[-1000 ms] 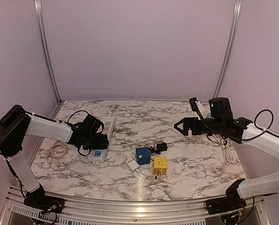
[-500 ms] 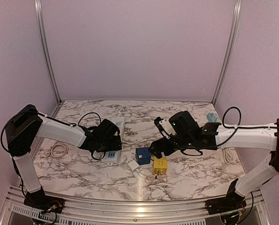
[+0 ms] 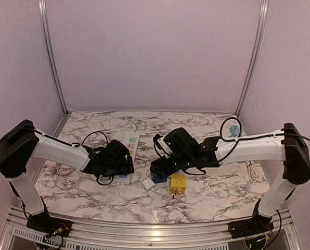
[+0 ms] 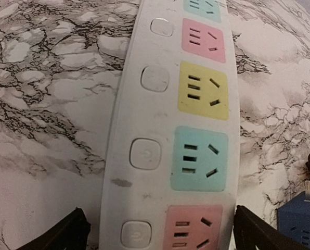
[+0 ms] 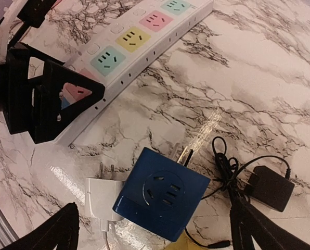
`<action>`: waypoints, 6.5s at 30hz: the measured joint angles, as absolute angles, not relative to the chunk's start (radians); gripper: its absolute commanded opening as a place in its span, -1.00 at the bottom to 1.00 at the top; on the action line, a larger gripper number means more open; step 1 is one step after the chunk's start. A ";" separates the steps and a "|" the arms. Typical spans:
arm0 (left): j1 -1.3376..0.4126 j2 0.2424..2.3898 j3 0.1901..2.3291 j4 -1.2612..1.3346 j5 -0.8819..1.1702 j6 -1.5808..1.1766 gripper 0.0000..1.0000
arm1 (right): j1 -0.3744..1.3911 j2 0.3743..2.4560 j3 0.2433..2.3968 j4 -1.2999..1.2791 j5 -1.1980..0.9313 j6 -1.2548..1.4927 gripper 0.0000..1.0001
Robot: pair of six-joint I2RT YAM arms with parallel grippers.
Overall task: Insert the plug
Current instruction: Move the socket to the center of the board, then pick up the plug from the center of the board, then pass from the right arm to the left
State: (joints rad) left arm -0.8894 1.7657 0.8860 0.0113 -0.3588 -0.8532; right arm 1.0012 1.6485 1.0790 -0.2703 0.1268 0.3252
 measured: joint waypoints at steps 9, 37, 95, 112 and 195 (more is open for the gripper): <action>-0.890 1.503 0.779 -0.025 -0.380 -0.860 0.98 | 1.028 1.768 1.106 -0.280 0.186 0.366 0.84; -0.908 1.310 0.616 -0.020 -0.421 -0.852 0.98 | 0.909 1.850 1.315 -0.545 0.001 -0.057 0.85; -1.148 1.097 0.553 0.604 -0.063 -0.293 0.98 | 0.849 1.242 0.702 0.597 -0.770 0.233 -0.89; -1.154 1.135 0.642 0.573 0.053 -0.233 0.98 | 0.887 1.250 0.772 0.442 -0.757 0.173 -0.90; -1.159 1.211 0.757 0.537 0.287 -0.311 0.98 | 0.951 1.177 0.880 0.167 -0.780 0.105 -0.91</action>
State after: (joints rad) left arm -1.1587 1.2114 0.7574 0.5365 0.2874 -0.3107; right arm 0.9508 1.1770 0.8803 0.1673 -0.7799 0.1047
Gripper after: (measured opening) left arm 0.989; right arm 0.552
